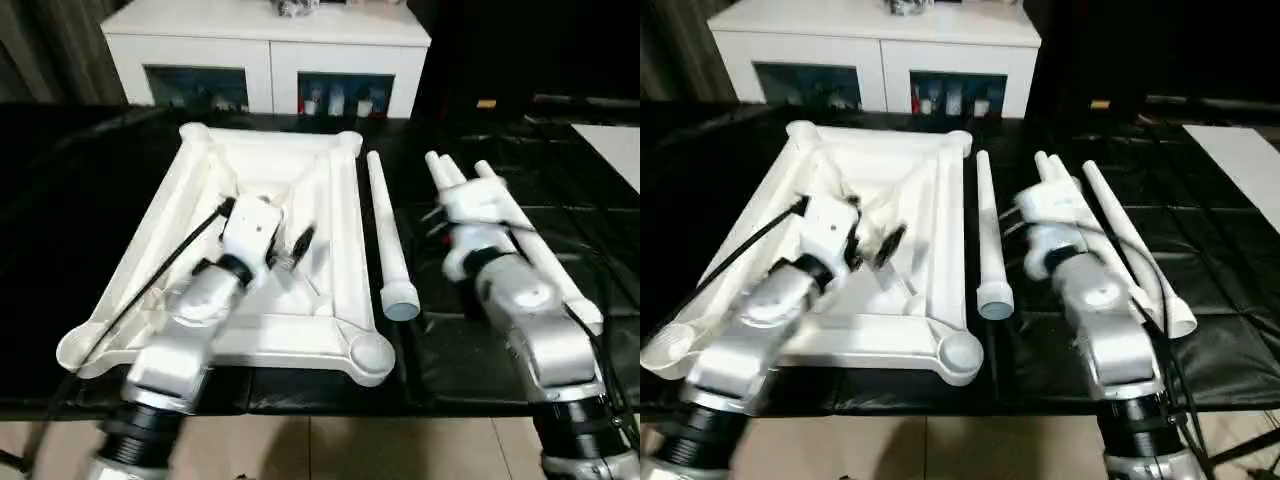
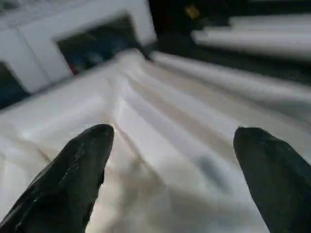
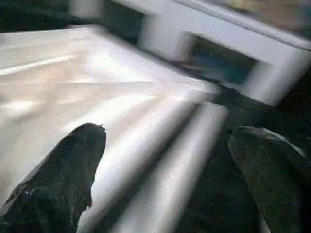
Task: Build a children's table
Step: Rotate table base
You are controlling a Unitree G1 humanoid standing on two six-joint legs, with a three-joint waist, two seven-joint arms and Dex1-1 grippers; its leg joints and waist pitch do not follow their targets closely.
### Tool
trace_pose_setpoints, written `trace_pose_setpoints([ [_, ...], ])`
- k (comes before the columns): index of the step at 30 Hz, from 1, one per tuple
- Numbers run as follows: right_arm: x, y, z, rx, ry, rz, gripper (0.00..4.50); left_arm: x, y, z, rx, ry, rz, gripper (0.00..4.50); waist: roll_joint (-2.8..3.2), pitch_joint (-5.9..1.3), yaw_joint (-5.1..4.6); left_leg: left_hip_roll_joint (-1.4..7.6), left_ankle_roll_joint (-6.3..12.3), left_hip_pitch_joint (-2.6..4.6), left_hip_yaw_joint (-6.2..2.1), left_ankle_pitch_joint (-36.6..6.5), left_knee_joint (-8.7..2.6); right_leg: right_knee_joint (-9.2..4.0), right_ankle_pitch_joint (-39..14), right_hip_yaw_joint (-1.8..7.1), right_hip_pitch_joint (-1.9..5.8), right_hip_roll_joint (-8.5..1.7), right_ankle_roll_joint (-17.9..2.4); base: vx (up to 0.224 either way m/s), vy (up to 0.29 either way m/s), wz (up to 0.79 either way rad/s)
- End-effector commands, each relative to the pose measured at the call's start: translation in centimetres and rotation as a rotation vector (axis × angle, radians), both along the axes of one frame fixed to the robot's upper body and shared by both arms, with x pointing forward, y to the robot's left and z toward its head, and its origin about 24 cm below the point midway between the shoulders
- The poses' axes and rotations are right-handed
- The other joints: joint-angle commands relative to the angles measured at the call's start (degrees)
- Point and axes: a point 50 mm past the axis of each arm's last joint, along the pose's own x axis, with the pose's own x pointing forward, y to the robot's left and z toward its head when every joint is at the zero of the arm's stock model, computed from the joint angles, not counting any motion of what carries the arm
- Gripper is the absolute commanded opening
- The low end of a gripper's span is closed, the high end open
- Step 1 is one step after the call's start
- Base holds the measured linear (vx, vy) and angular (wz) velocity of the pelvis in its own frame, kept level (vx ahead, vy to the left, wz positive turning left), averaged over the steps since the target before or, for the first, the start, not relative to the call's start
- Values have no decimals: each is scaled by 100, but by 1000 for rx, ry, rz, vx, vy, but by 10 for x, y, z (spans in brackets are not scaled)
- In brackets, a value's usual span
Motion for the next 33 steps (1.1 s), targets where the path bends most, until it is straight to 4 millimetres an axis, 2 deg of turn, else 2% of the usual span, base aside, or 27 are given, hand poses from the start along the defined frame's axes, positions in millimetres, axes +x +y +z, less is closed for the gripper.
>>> trace_pose_setpoints([
  [1, -8, 0, 0, -31, 28, 107, 445, 1, -7, -3, 72, 10, -128, 443, 116, -323, 14, 495, 404, 95, -50, 394, -484, -346, 1206, 257, 381, -451, -1613, 0, 0, 0],
  [2, -10, -1, 0, -44, 40, 139, 445, 2, -5, -4, 95, 13, -159, 443, 116, -323, 14, 495, 404, 95, -50, 394, -484, -346, 1206, 257, 381, -451, -1613, 0, 0, 0],
  [3, -11, -1, 0, -45, 46, 150, 445, 3, -5, -4, 90, 18, -173, 443, 128, -296, 16, 551, 313, 128, -32, -227, -547, -399, 693, 253, 379, -476, -1656, -61, 20, 5],
  [4, -12, -2, 0, -48, 55, 169, 445, 4, -3, -3, 82, 25, -196, 443, 123, -232, -3, 569, 195, 127, 19, -790, -608, -456, 156, 264, 358, -484, -1631, -70, 19, 4],
  [5, -13, -4, 1, -52, 66, 194, 445, 5, -2, 0, 62, 27, -243, 443, 120, -211, -14, 590, 38, 145, 58, -1244, -645, -494, -433, 283, 353, -516, -1562, -70, 19, 4],
  [7, -15, -6, 3, -56, 77, 219, 445, 3, 0, 3, 34, 58, -310, 443, 97, -190, -25, 580, -81, 158, 88, -1521, -668, -554, -1059, 312, 324, -534, -1403, -65, 12, 1],
  [9, -16, -7, 4, -62, 88, 245, 445, 0, 2, 5, 26, 91, -375, 443, 84, -190, -11, 558, -82, 157, 124, -1500, -676, -590, -1324, 332, 313, -550, -1273, -30, 4, 0],
  [11, -21, -10, 6, -89, 126, 319, 445, -2, 7, 1, 101, 194, -479, 443, 66, -183, 1, 556, -27, 166, 143, -1462, -688, -619, -1652, 339, 286, -557, -1146, 0, 0, 0],
  [12, -21, -10, 6, -89, 126, 319, 450, -2, 7, 1, 101, 194, -479, 416, 67, -183, -7, 560, -11, 165, 149, -1438, -690, -626, -1703, 342, 275, -550, -1117, 0, 0, 0],
  [14, -24, -10, 6, -105, 152, 365, 450, 0, 10, -5, 149, 238, -510, 416, 60, -194, -4, 548, 32, 157, 170, -1277, -678, -636, -1613, 340, 265, -539, -1108, 0, 0, 0],
  [15, -25, -10, 5, -112, 159, 379, 450, 1, 11, -7, 150, 268, -513, 401, 66, -213, 9, 558, 51, 150, 173, -1128, -669, -614, -1469, 345, 270, -547, -1128, 0, 0, 0],
  [17, -27, -11, 5, -122, 173, 397, 450, 2, 12, -10, 157, 299, -530, 378, 73, -227, 16, 582, 73, 126, 188, -970, -670, -586, -1201, 328, 278, -553, -1254, 0, 0, 0],
  [19, -28, -12, 4, -132, 188, 412, 450, 4, 14, -13, 157, 336, -545, 378, 58, -249, 18, 578, 92, 110, 198, -833, -659, -561, -957, 320, 289, -543, -1315, 0, 0, 0],
  [22, -30, -13, 2, -146, 214, 432, 450, 11, 16, -17, 172, 352, -537, 337, 48, -261, 21, 577, 163, 106, 206, -657, -649, -534, -625, 308, 301, -542, -1419, 0, 0, 0],
  [24, -32, -12, 0, -149, 232, 449, 450, 16, 16, -20, 183, 358, -532, 332, 55, -274, 31, 585, 204, 98, 205, -559, -639, -516, -440, 305, 314, -560, -1478, 0, 0, 0],
  [25, -32, -12, 0, -149, 232, 449, 450, 16, 16, -20, 183, 358, -532, 332, 41, -278, 23, 577, 257, 96, 213, -500, -636, -516, -325, 299, 315, -538, -1502, 0, 0, 0],
  [26, -36, -11, -2, -159, 265, 479, 450, 19, 15, -23, 188, 381, -558, 321, 56, -290, 24, 581, 295, 100, 214, -416, -625, -505, -157, 296, 319, -549, -1553, 0, 0, 0],
  [29, -39, -11, -4, -166, 283, 491, 450, 19, 15, -24, 194, 402, -587, 288, 50, -286, 35, 612, 330, 96, 213, -417, -636, -485, 36, 294, 325, -573, -1640, 0, 0, 0],
  [31, -40, -12, -5, -173, 294, 497, 450, 19, 15, -24, 209, 419, -606, 288, 54, -284, 37, 615, 342, 106, 225, -426, -635, -488, 57, 300, 321, -580, -1661, 0, 0, 0],
  [33, -42, -13, -7, -183, 304, 501, 450, 20, 16, -24, 238, 430, -618, 260, 43, -273, 35, 616, 346, 106, 231, -484, -642, -510, -40, 301, 319, -583, -1665, 0, 0, 0],
])
